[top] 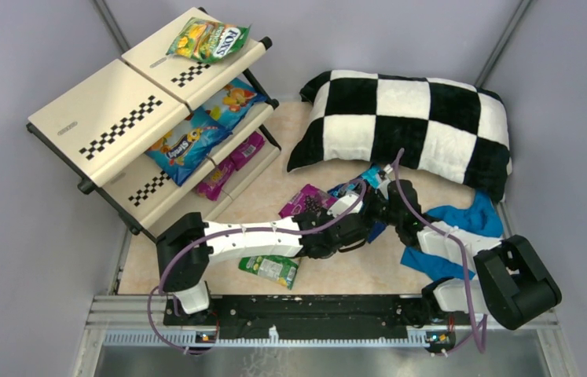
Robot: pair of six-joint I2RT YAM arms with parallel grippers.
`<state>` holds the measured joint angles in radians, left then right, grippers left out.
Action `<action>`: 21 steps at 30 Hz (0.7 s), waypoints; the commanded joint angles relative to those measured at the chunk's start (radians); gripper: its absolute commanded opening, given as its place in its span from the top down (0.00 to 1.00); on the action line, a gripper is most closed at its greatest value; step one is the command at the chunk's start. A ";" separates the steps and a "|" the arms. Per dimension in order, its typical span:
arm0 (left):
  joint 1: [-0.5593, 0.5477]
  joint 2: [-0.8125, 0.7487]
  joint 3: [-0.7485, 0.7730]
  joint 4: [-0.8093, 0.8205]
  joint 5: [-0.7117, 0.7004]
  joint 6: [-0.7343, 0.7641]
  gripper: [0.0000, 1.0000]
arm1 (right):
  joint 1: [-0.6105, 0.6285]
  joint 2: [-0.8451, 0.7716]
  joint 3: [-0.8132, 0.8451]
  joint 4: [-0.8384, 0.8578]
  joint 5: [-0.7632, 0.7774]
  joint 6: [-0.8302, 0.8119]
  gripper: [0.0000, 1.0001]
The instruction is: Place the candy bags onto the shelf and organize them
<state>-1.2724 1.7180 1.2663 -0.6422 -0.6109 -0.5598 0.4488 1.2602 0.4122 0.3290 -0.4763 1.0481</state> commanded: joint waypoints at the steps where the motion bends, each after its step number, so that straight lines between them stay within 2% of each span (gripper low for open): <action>1: -0.002 -0.054 0.001 0.124 0.033 0.024 1.00 | 0.025 0.007 0.004 0.126 0.026 0.107 0.07; 4: -0.002 -0.059 0.003 0.153 0.070 0.036 1.00 | 0.048 0.056 0.022 0.134 0.043 0.143 0.08; 8: -0.002 -0.064 0.012 0.169 0.084 0.053 1.00 | 0.066 0.112 -0.022 0.227 0.063 0.214 0.12; 12: 0.000 -0.058 0.009 0.165 0.084 0.058 1.00 | 0.066 0.151 -0.013 0.254 0.060 0.198 0.14; 16: 0.003 -0.045 0.011 0.163 0.094 0.061 1.00 | 0.065 0.204 0.008 0.273 0.020 0.156 0.16; 21: 0.008 -0.054 0.004 0.144 0.102 0.076 1.00 | 0.015 0.267 0.018 0.293 -0.135 0.059 0.16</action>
<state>-1.2705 1.7100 1.2602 -0.5446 -0.5053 -0.5056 0.4995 1.4853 0.3962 0.5556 -0.4854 1.1835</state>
